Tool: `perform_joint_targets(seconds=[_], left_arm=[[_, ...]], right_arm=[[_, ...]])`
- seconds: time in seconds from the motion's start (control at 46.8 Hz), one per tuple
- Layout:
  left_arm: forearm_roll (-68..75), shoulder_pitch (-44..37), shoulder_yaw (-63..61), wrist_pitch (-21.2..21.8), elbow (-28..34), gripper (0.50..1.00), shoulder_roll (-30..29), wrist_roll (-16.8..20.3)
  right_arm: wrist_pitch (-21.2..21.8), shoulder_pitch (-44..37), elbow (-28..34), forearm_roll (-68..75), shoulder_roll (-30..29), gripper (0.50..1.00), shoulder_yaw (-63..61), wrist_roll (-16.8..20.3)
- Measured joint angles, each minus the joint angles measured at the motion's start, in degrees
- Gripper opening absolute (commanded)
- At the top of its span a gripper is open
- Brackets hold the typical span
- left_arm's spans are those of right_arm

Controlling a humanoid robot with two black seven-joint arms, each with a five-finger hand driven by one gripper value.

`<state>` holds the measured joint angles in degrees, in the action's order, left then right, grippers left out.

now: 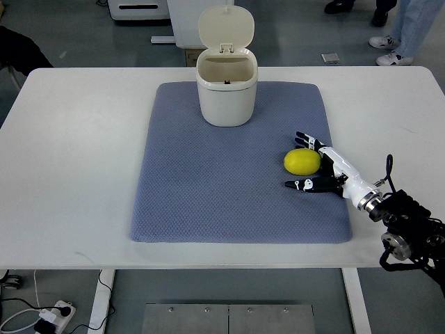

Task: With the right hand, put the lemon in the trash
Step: 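Close the right hand's fingers around the yellow lemon, then lift the lemon with the right hand and carry it over the bin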

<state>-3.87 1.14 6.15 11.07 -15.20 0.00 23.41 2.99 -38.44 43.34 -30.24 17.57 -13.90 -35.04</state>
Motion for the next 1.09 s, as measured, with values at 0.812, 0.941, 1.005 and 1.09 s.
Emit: perform_joint_targets(seconds=[0.812, 0.941, 1.005, 1.09], left_arm=[[0.00, 0.00, 0.00, 0.00, 0.00, 1.000, 0.00, 0.02], [0.00, 0.00, 0.00, 0.00, 0.00, 1.000, 0.00, 0.01], [0.00, 0.00, 0.00, 0.00, 0.00, 1.000, 0.00, 0.00], [0.00, 0.00, 0.00, 0.00, 0.00, 1.000, 0.00, -0.02]], right_arm=[[0.85, -0.09, -0.02, 0.72, 0.19, 0.571, 0.09, 0.04], [1.07, -0.29, 0.03, 0.72, 0.19, 0.500, 0.11, 0.06], [1.14, -0.50, 0.06, 0.73, 0.19, 0.500, 0.10, 0.09], [1.31, -0.91, 0.14, 0.77, 0.19, 0.500, -0.25, 0.13]])
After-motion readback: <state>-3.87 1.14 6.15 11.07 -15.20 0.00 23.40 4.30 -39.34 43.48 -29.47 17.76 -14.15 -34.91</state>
